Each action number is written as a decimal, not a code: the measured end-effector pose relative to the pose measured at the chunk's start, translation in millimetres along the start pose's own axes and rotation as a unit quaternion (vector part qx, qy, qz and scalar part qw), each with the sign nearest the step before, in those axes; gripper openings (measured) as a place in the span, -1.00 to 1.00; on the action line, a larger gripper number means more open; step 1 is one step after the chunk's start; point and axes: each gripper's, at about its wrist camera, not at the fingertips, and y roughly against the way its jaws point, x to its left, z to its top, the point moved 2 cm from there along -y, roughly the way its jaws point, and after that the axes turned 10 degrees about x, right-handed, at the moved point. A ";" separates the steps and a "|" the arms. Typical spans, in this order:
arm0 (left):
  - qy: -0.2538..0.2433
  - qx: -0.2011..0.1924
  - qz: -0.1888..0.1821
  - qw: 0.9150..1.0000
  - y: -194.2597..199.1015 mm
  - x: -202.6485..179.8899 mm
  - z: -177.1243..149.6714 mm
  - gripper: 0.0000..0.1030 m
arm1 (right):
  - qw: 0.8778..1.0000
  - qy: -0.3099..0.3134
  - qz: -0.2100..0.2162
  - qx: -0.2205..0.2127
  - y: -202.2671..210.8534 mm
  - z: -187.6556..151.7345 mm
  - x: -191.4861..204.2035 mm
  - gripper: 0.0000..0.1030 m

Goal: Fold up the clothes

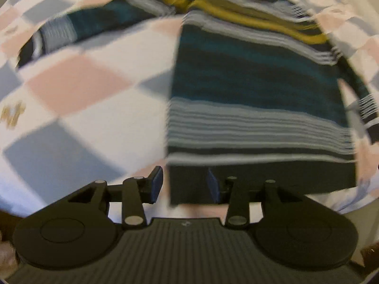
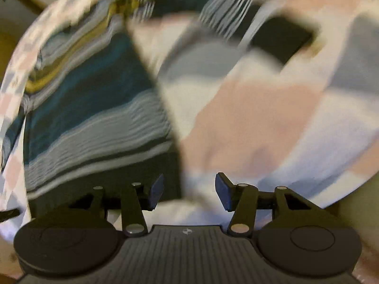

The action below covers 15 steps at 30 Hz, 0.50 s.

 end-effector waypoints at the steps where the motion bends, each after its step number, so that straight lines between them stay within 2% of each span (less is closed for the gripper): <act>1: -0.014 -0.009 -0.002 1.000 2.5 -12.1 11.5 -0.31 | 0.999 0.007 -0.023 -0.031 13.8 1.9 -5.3 -0.01; 3: -0.035 -0.034 -0.018 0.999 15.0 -42.3 31.8 -0.31 | 0.991 0.045 -0.086 -0.097 36.3 6.7 -12.2 0.00; 4: -0.046 -0.047 -0.026 0.998 21.3 -57.5 41.8 -0.30 | 0.979 0.092 -0.128 -0.126 42.7 9.8 -10.8 0.00; 7: -0.078 -0.068 -0.081 0.991 32.6 -111.9 55.3 -0.14 | 0.939 0.224 -0.222 -0.140 36.1 21.6 -8.9 -0.06; 8: -0.090 -0.074 -0.096 0.989 34.5 -130.2 59.1 -0.13 | 0.921 0.271 -0.246 -0.134 29.2 25.1 -8.8 -0.07; 10: -0.093 -0.074 -0.102 0.988 22.2 -160.4 64.5 -0.13 | 0.881 0.357 -0.286 -0.121 13.2 28.7 -13.1 -0.08; 13: -0.068 -0.053 -0.115 0.990 -0.1 -196.6 65.5 -0.14 | 0.822 0.470 -0.308 -0.094 -20.4 33.3 -25.1 -0.09; 15: -0.057 -0.041 -0.118 0.991 -16.5 -217.2 63.1 -0.15 | 0.778 0.536 -0.316 -0.083 -41.4 33.0 -34.3 -0.16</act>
